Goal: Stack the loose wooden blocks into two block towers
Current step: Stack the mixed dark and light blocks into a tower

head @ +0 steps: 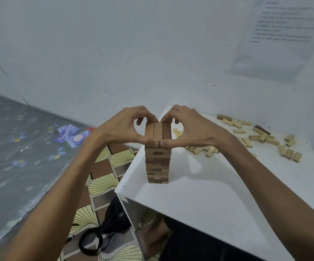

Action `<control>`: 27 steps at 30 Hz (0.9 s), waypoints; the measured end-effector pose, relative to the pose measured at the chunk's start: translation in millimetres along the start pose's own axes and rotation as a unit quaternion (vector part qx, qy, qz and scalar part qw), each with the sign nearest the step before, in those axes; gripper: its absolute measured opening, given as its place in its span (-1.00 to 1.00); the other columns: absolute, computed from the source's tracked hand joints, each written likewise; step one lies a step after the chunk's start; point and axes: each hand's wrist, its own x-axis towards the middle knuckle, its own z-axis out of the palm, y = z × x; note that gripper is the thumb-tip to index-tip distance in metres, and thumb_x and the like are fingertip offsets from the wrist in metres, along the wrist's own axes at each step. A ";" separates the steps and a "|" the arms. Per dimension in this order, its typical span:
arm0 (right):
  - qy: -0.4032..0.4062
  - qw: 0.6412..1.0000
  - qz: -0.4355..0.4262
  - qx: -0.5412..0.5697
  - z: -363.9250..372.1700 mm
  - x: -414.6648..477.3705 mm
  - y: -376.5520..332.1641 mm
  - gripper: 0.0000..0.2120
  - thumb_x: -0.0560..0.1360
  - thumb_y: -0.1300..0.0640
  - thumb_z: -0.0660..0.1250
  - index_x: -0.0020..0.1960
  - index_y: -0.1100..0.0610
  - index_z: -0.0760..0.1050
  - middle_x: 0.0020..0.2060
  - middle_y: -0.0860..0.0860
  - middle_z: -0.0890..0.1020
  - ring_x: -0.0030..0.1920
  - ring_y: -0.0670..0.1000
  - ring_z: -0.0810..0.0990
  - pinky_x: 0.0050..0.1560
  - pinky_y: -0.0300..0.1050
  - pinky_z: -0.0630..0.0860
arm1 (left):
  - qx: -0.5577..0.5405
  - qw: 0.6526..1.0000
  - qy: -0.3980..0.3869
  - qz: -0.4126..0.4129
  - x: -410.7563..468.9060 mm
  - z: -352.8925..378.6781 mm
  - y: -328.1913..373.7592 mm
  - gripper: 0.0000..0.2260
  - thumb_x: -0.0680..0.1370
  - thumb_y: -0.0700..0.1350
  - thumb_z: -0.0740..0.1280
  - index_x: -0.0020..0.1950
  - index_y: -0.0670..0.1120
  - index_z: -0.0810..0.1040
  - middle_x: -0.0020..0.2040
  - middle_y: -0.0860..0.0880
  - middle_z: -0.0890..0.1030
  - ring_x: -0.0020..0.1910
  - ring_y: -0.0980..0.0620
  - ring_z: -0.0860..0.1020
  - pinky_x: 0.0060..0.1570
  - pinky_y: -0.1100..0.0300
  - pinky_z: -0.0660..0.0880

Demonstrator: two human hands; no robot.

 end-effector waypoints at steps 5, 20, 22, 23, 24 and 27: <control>-0.001 1.000 0.000 -0.006 0.7 -2.9 -1.2 -0.48 0.36 -0.28 0.51 0.22 -0.14 0.47 0.14 -0.21 0.48 0.08 -0.24 0.38 0.12 -0.20 0.34 | 0.002 1.000 -0.005 0.005 -0.2 2.1 -0.3 -0.38 0.25 0.39 0.48 0.19 0.09 0.63 0.07 0.18 0.56 -0.01 0.07 0.50 0.07 -0.04 0.52; -0.011 1.000 0.009 -0.002 5.1 -6.0 -2.9 -0.42 0.35 -0.31 0.48 0.26 -0.08 0.48 0.13 -0.19 0.47 0.10 -0.18 0.38 0.20 -0.10 0.41 | -0.003 1.000 -0.008 -0.005 -2.3 9.3 -4.3 -0.39 0.25 0.36 0.46 0.19 0.06 0.63 0.07 0.16 0.56 0.00 0.06 0.50 0.10 -0.07 0.51; -0.014 1.000 0.012 0.001 5.6 -5.8 -2.6 -0.39 0.31 -0.36 0.44 0.25 -0.09 0.48 0.12 -0.20 0.47 0.10 -0.18 0.39 0.20 -0.09 0.42 | -0.004 1.000 -0.009 -0.007 -2.4 9.9 -5.4 -0.39 0.25 0.36 0.46 0.19 0.07 0.63 0.08 0.16 0.56 0.00 0.06 0.50 0.10 -0.07 0.51; -0.015 1.000 0.014 0.002 5.8 -6.0 -2.6 -0.37 0.29 -0.39 0.41 0.24 -0.09 0.48 0.12 -0.20 0.47 0.10 -0.19 0.39 0.19 -0.10 0.42 | -0.005 1.000 -0.010 -0.007 -2.4 10.0 -5.8 -0.39 0.25 0.37 0.46 0.19 0.08 0.63 0.08 0.16 0.56 0.00 0.07 0.50 0.10 -0.06 0.51; -0.016 1.000 0.015 0.003 6.0 -6.0 -2.4 -0.36 0.28 -0.41 0.40 0.24 -0.10 0.48 0.12 -0.21 0.47 0.10 -0.19 0.39 0.19 -0.10 0.43 | -0.005 1.000 -0.011 -0.008 -2.5 10.0 -6.3 -0.39 0.25 0.37 0.46 0.19 0.08 0.62 0.08 0.17 0.56 0.00 0.07 0.50 0.10 -0.06 0.51; -0.014 1.000 0.017 0.005 6.8 -6.6 -1.5 -0.42 0.34 -0.34 0.46 0.26 -0.11 0.48 0.13 -0.21 0.47 0.11 -0.19 0.40 0.20 -0.09 0.43 | -0.006 1.000 -0.012 -0.007 -2.6 10.3 -7.4 -0.40 0.26 0.36 0.47 0.20 0.09 0.62 0.07 0.18 0.55 0.00 0.07 0.50 0.08 -0.03 0.51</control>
